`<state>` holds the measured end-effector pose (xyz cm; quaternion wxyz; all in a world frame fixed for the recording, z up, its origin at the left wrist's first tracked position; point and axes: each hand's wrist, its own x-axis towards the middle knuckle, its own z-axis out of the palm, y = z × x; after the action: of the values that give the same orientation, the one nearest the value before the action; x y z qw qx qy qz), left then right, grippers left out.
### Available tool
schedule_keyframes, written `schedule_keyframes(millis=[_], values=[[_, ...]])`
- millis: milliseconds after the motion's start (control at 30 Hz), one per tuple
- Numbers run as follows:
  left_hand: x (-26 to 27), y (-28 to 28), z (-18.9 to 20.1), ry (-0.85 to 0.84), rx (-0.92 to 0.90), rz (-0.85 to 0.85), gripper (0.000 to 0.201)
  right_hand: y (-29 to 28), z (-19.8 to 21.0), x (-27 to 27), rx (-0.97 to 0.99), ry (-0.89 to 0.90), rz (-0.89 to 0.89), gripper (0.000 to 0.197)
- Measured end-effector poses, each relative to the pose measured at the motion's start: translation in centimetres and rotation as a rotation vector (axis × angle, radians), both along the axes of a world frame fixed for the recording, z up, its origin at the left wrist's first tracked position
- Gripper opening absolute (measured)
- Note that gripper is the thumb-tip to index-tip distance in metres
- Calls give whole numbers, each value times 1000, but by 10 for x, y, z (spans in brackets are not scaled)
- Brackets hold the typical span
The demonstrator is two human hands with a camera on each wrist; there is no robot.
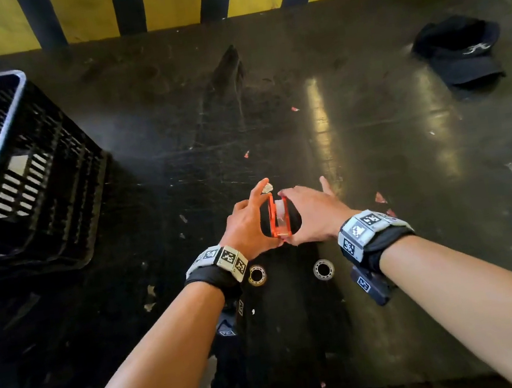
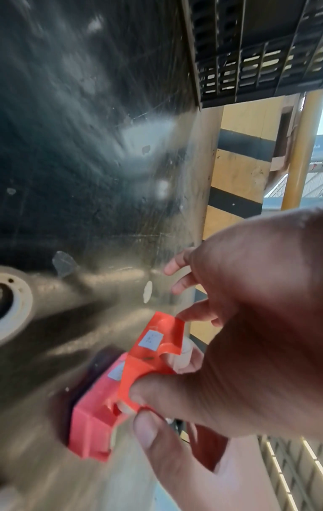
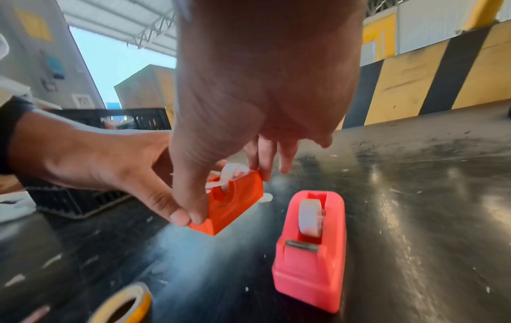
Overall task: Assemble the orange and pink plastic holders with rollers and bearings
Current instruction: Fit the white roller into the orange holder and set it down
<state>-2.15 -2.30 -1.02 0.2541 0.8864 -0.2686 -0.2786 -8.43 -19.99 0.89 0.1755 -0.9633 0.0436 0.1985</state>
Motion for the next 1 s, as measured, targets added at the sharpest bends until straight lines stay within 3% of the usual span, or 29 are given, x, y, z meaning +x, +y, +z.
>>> schedule_keyframes(millis=[300,433,533,667,833,1000], values=[[7,-5,-44,-39,43,29,135,2,-33,13,-110,-15,17,101],[6,-6,-48,-27,68,17,132,5,-39,12,-122,-57,29,105],[7,-5,-47,-21,108,-3,139,1,-45,8,-103,-56,24,122],[8,1,-36,11,99,29,144,-27,-40,-2,21,-34,-91,128],[-6,-4,-17,-50,-21,127,124,-71,-40,-23,-29,108,-112,135],[-29,-18,-9,-124,-158,160,95,-61,-56,-27,-21,51,-136,126]])
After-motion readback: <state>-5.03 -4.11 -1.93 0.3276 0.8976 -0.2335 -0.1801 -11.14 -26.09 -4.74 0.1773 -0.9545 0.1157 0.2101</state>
